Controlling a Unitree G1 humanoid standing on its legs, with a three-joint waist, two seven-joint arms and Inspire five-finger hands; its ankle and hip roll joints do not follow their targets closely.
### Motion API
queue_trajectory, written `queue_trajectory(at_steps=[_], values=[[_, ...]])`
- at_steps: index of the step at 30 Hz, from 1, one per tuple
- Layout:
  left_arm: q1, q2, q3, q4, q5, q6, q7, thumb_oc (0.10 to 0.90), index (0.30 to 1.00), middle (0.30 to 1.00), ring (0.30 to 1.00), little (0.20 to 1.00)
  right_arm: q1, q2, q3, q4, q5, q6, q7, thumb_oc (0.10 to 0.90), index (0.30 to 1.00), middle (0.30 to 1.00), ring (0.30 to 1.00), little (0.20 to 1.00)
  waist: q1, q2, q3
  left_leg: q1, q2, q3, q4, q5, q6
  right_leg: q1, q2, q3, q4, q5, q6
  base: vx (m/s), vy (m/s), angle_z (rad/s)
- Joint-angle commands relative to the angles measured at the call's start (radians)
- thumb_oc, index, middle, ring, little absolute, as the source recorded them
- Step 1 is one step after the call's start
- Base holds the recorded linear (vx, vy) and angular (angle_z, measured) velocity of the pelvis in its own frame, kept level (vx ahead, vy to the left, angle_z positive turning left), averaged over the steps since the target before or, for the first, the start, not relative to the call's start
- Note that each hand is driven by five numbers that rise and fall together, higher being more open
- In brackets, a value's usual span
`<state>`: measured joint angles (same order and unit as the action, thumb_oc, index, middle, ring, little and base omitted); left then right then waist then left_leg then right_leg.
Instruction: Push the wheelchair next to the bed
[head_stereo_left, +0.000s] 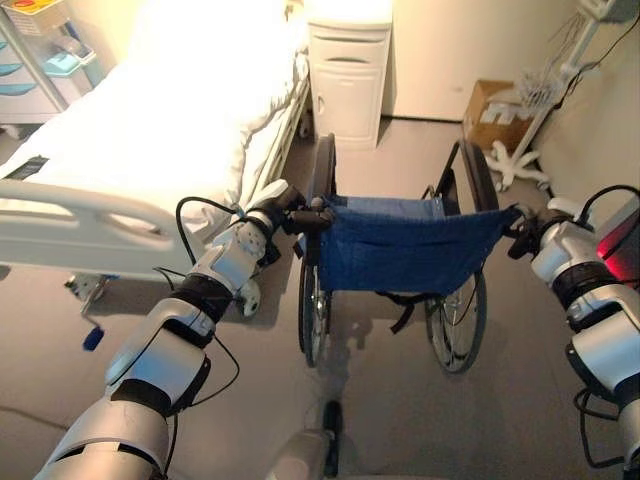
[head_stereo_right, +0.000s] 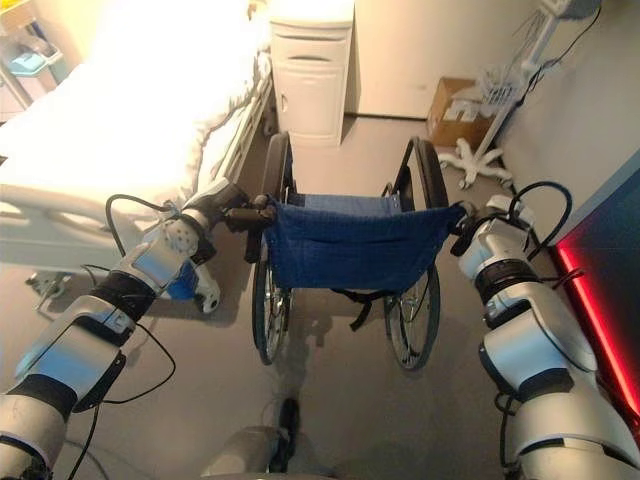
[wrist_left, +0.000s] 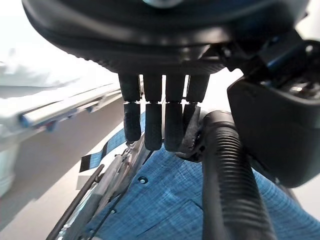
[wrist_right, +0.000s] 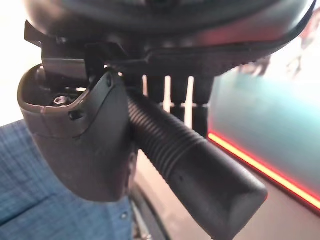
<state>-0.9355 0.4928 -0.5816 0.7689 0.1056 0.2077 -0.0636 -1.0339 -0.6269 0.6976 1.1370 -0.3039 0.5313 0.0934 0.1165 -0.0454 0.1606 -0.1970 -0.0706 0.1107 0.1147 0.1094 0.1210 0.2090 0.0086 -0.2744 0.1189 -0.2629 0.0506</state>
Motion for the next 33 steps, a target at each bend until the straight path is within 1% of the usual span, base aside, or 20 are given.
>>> queue_trajectory(at_steps=[1, 2, 4, 6, 7, 8, 9, 10, 11, 13, 14, 16, 18, 21, 23, 25, 27, 30, 31, 33], values=[[0.083, -0.09, -0.04, 0.126, 0.021, 0.068, 0.047, 0.4, 0.3, 0.3, 0.3, 0.3, -0.039, 0.223, 0.088, -0.153, -0.074, -0.353, -0.041, 0.4, 0.3, 0.3, 0.3, 0.3, 0.077, -0.019, 0.047, -0.035, -0.013, -0.043, -0.002, -0.02, -0.074, -0.001, -0.095, 0.193, 0.259, 0.367, 0.103, 0.34, 0.186, 0.47], [0.086, -0.092, -0.04, 0.126, 0.022, 0.068, 0.047, 0.4, 0.3, 0.3, 0.3, 0.3, -0.037, 0.223, 0.088, -0.152, -0.074, -0.356, -0.043, 0.4, 0.3, 0.3, 0.3, 0.3, 0.076, -0.02, 0.044, -0.035, -0.014, -0.043, -0.003, -0.021, -0.074, -0.006, -0.096, 0.194, 0.263, 0.368, 0.104, 0.45, 0.214, 0.67], [0.109, -0.115, -0.027, 0.123, 0.027, 0.081, 0.063, 0.4, 0.3, 0.3, 0.3, 0.3, -0.021, 0.218, 0.089, -0.157, -0.081, -0.377, -0.043, 0.4, 0.3, 0.3, 0.3, 0.3, 0.051, -0.014, 0.032, 0.019, -0.015, -0.067, -0.014, -0.042, -0.068, -0.097, -0.112, 0.189, 0.264, 0.394, 0.098, 0.37, 0.126, 0.33], [0.114, -0.12, -0.023, 0.124, 0.021, 0.082, 0.077, 0.4, 0.3, 0.3, 0.3, 0.3, -0.027, 0.216, 0.097, -0.159, -0.084, -0.383, -0.045, 0.4, 0.3, 0.3, 0.3, 0.3, 0.02, 0.007, 0.046, 0.082, -0.005, -0.097, -0.029, -0.056, -0.071, -0.226, -0.118, 0.169, 0.238, 0.365, 0.082, 0.36, 0.014, -0.35], [0.111, -0.111, -0.018, 0.118, 0.03, 0.075, 0.079, 0.4, 0.3, 0.3, 0.3, 0.3, -0.043, 0.205, 0.101, -0.17, -0.074, -0.378, -0.051, 0.4, 0.3, 0.3, 0.3, 0.3, -0.006, 0.014, 0.076, 0.132, -0.003, -0.121, -0.037, -0.085, -0.067, -0.351, -0.136, 0.15, 0.19, 0.398, 0.077, 0.37, -0.123, -0.63], [0.103, -0.1, -0.02, 0.11, 0.038, 0.07, 0.071, 0.4, 0.3, 0.3, 0.3, 0.3, -0.056, 0.199, 0.101, -0.176, -0.072, -0.372, -0.052, 0.4, 0.3, 0.3, 0.3, 0.3, -0.023, 0.006, 0.099, 0.15, -0.014, -0.134, -0.034, -0.111, -0.059, -0.419, -0.149, 0.155, 0.153, 0.446, 0.085, 0.28, -0.129, -0.53], [0.102, -0.099, -0.019, 0.11, 0.038, 0.07, 0.071, 0.4, 0.3, 0.3, 0.3, 0.3, -0.057, 0.199, 0.101, -0.176, -0.072, -0.372, -0.052, 0.4, 0.3, 0.3, 0.3, 0.3, -0.025, 0.007, 0.102, 0.152, -0.014, -0.136, -0.03, -0.116, -0.059, -0.416, -0.149, 0.153, 0.156, 0.442, 0.085, 0.35, -0.221, -0.4], [0.092, -0.089, -0.024, 0.102, 0.05, 0.054, 0.061, 0.4, 0.3, 0.3, 0.3, 0.3, -0.073, 0.181, 0.104, -0.188, -0.058, -0.36, -0.045, 0.4, 0.3, 0.3, 0.3, 0.3, -0.045, -0.014, 0.125, 0.176, -0.038, -0.156, -0.007, -0.162, -0.052, -0.478, -0.169, 0.155, 0.029, 0.487, 0.103, 0.43, -0.224, -0.08], [0.084, -0.082, -0.03, 0.092, 0.056, 0.053, 0.05, 0.4, 0.3, 0.3, 0.3, 0.3, -0.084, 0.167, 0.107, -0.198, -0.051, -0.347, -0.034, 0.4, 0.3, 0.3, 0.3, 0.3, -0.057, -0.016, 0.133, 0.198, -0.043, -0.177, -0.002, -0.183, -0.051, -0.494, -0.169, 0.155, -0.054, 0.485, 0.111, 0.59, -0.288, 0.32], [0.078, -0.077, -0.034, 0.082, 0.062, 0.057, 0.039, 0.4, 0.3, 0.3, 0.3, 0.3, -0.096, 0.153, 0.111, -0.211, -0.042, -0.333, -0.018, 0.4, 0.3, 0.3, 0.3, 0.3, -0.068, -0.011, 0.14, 0.223, -0.042, -0.197, 0.006, -0.206, -0.051, -0.501, -0.166, 0.154, -0.135, 0.491, 0.119, 0.49, -0.194, 0.67], [0.074, -0.075, -0.035, 0.072, 0.075, 0.061, 0.024, 0.4, 0.3, 0.3, 0.3, 0.3, -0.11, 0.141, 0.113, -0.235, -0.04, -0.304, 0.01, 0.4, 0.3, 0.3, 0.3, 0.3, -0.073, -0.011, 0.145, 0.242, -0.038, -0.205, 0.015, -0.22, -0.057, -0.495, -0.167, 0.146, -0.182, 0.495, 0.122, 0.56, -0.229, 0.74], [0.076, -0.073, -0.034, 0.067, 0.075, 0.069, 0.014, 0.4, 0.3, 0.3, 0.3, 0.3, -0.115, 0.138, 0.12, -0.245, -0.035, -0.29, 0.023, 0.4, 0.3, 0.3, 0.3, 0.3, -0.077, -0.013, 0.146, 0.258, -0.035, -0.205, 0.024, -0.235, -0.06, -0.49, -0.168, 0.143, -0.185, 0.497, 0.123, 0.55, -0.249, 0.77], [0.089, -0.059, -0.034, 0.038, 0.083, 0.082, -0.004, 0.4, 0.3, 0.3, 0.3, 0.3, -0.116, 0.129, 0.128, -0.263, -0.018, -0.274, 0.033, 0.4, 0.3, 0.3, 0.3, 0.3, -0.079, -0.029, 0.144, 0.27, -0.029, -0.201, 0.057, -0.267, -0.062, -0.467, -0.173, 0.155, -0.104, 0.489, 0.111, 0.55, -0.304, 0.95], [0.1, -0.069, -0.031, 0.048, 0.065, 0.083, 0.001, 0.4, 0.3, 0.3, 0.3, 0.3, -0.115, 0.128, 0.132, -0.238, -0.011, -0.296, 0.044, 0.4, 0.3, 0.3, 0.3, 0.3, -0.084, -0.037, 0.128, 0.284, -0.015, -0.201, 0.076, -0.283, -0.076, -0.438, -0.169, 0.15, -0.061, 0.463, 0.107, 0.51, -0.23, 0.87], [0.088, -0.09, -0.048, 0.064, 0.057, 0.086, 0.039, 0.4, 0.3, 0.3, 0.3, 0.3, -0.127, 0.13, 0.145, -0.212, -0.022, -0.336, 0.037, 0.4, 0.3, 0.3, 0.3, 0.3, -0.102, -0.033, 0.114, 0.334, 0.037, -0.193, 0.03, -0.272, -0.117, -0.421, -0.159, 0.144, -0.052, 0.468, 0.095, 0.41, -0.195, 0.94], [0.072, -0.094, -0.047, 0.091, 0.043, 0.077, 0.062, 0.4, 0.3, 0.3, 0.3, 0.3, -0.139, 0.128, 0.148, -0.208, -0.025, -0.346, 0.043, 0.4, 0.3, 0.3, 0.3, 0.3, -0.114, -0.032, 0.11, 0.346, 0.049, -0.194, 0.006, -0.264, -0.129, -0.418, -0.151, 0.141, -0.063, 0.474, 0.091, 0.29, -0.183, 0.57], [0.022, -0.085, -0.067, 0.116, 0.016, 0.075, 0.072, 0.4, 0.3, 0.3, 0.3, 0.3, -0.162, 0.127, 0.164, -0.206, -0.007, -0.338, 0.04, 0.4, 0.3, 0.3, 0.3, 0.3, -0.129, -0.027, 0.103, 0.349, 0.08, -0.178, -0.003, -0.207, -0.16, -0.413, -0.136, 0.116, -0.058, 0.456, 0.076, 0.22, -0.17, 0.5], [-0.016, -0.073, -0.074, 0.141, -0.017, 0.065, 0.068, 0.4, 0.3, 0.3, 0.3, 0.3, -0.179, 0.114, 0.172, -0.213, 0.019, -0.313, 0.051, 0.4, 0.3, 0.3, 0.3, 0.3, -0.156, -0.019, 0.093, 0.347, 0.116, -0.158, 0.032, -0.133, -0.184, -0.413, -0.12, 0.1, -0.048, 0.43, 0.051, 0.25, -0.159, 0.64], [-0.024, -0.072, -0.073, 0.149, -0.024, 0.057, 0.061, 0.4, 0.3, 0.3, 0.3, 0.3, -0.178, 0.105, 0.174, -0.216, 0.022, -0.302, 0.06, 0.4, 0.3, 0.3, 0.3, 0.3, -0.173, -0.011, 0.082, 0.361, 0.141, -0.146, 0.06, -0.076, -0.203, -0.414, -0.112, 0.09, -0.041, 0.418, 0.039, 0.27, -0.085, 0.83], [-0.017, -0.076, -0.074, 0.149, -0.03, 0.053, 0.06, 0.4, 0.3, 0.3, 0.3, 0.3, -0.158, 0.095, 0.175, -0.214, 0.021, -0.301, 0.06, 0.4, 0.3, 0.3, 0.3, 0.3, -0.191, -0.002, 0.067, 0.379, 0.158, -0.144, 0.126, 0.001, -0.22, -0.406, -0.099, 0.078, -0.033, 0.396, 0.015, 0.33, -0.083, 0.4]])
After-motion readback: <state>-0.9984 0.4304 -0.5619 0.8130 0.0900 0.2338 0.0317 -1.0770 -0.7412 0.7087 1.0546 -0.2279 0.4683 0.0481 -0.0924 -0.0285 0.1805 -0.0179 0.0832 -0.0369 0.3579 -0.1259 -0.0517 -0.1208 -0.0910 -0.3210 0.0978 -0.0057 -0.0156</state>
